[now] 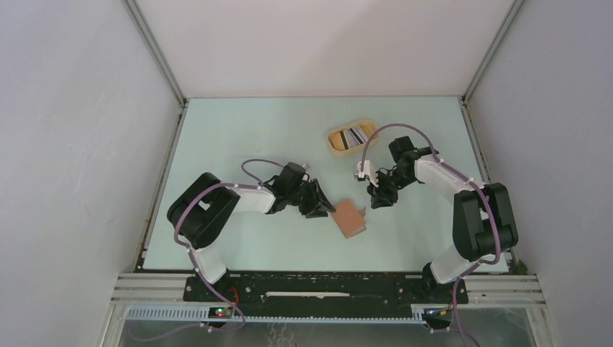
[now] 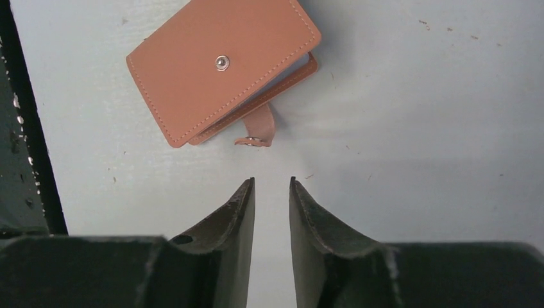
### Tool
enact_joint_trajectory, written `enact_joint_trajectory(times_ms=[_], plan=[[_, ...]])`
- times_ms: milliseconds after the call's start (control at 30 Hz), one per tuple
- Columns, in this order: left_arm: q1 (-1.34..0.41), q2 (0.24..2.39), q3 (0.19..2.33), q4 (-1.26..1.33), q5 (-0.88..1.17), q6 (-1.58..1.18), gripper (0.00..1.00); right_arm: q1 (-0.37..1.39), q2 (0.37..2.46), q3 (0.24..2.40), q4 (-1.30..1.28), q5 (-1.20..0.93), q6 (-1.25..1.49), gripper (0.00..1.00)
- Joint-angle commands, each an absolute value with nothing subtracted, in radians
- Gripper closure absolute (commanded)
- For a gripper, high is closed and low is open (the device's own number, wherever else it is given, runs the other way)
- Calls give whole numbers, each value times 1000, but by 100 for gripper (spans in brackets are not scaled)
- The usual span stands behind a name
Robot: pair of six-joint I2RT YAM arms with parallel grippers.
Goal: Put the credit cards into the card holder
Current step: Open the card holder at the center of the board.
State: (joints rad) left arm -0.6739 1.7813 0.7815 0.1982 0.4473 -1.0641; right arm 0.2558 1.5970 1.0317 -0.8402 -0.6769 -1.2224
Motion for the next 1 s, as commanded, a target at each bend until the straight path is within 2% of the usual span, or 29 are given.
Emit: enact_joint_trajectory(times_ms=[0,167,300,400,433,533,633,833,967], plan=[[-664,1677,803,210,394,-1018,55,258,1557,1049,-788,-640,-1044,63],[-664,1528,750,221,310,-967,55,268,1469,1089,-823,-815,-854,58],[-664,1370,693,238,195,-917,54,312,1503,1095,-753,-881,-533,63],[-664,1274,644,266,125,-905,50,308,1561,1102,-689,-813,-365,70],[-665,1250,623,283,108,-909,48,300,1586,1108,-681,-800,-326,69],[-664,1193,555,355,86,-949,41,286,1691,1153,-745,-852,-298,60],[-665,1182,503,394,91,-992,39,303,1748,1159,-744,-825,-285,51],[-677,1203,453,460,109,-1033,38,336,1829,1202,-771,-779,-279,51],[-680,1227,458,469,123,-1034,38,344,1852,1205,-798,-794,-297,55]])
